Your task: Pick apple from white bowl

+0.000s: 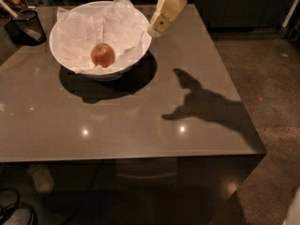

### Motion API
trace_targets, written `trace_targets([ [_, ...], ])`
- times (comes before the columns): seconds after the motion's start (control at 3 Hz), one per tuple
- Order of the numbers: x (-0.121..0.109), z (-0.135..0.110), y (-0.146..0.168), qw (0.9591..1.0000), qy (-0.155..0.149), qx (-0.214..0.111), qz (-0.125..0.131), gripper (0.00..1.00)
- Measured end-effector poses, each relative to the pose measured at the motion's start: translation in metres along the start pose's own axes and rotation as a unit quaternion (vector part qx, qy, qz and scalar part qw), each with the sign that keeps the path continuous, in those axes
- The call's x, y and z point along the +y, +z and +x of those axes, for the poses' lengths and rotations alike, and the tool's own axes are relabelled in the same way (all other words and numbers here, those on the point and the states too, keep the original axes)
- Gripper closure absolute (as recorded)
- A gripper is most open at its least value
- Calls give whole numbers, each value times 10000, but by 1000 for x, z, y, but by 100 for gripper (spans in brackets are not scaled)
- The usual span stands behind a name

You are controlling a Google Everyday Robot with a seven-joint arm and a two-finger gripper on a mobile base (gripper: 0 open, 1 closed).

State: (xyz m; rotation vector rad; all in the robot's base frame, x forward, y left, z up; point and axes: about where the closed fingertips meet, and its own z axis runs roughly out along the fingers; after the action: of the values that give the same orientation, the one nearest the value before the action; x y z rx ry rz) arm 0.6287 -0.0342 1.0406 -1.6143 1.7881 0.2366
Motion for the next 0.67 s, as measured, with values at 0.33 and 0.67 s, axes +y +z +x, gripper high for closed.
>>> trace_targets([
  [0.33, -4, -9, 8, 9999, -82, -88, -100, 19],
  [0.67, -6, -14, 14, 9997, -131, -126, -179, 37],
])
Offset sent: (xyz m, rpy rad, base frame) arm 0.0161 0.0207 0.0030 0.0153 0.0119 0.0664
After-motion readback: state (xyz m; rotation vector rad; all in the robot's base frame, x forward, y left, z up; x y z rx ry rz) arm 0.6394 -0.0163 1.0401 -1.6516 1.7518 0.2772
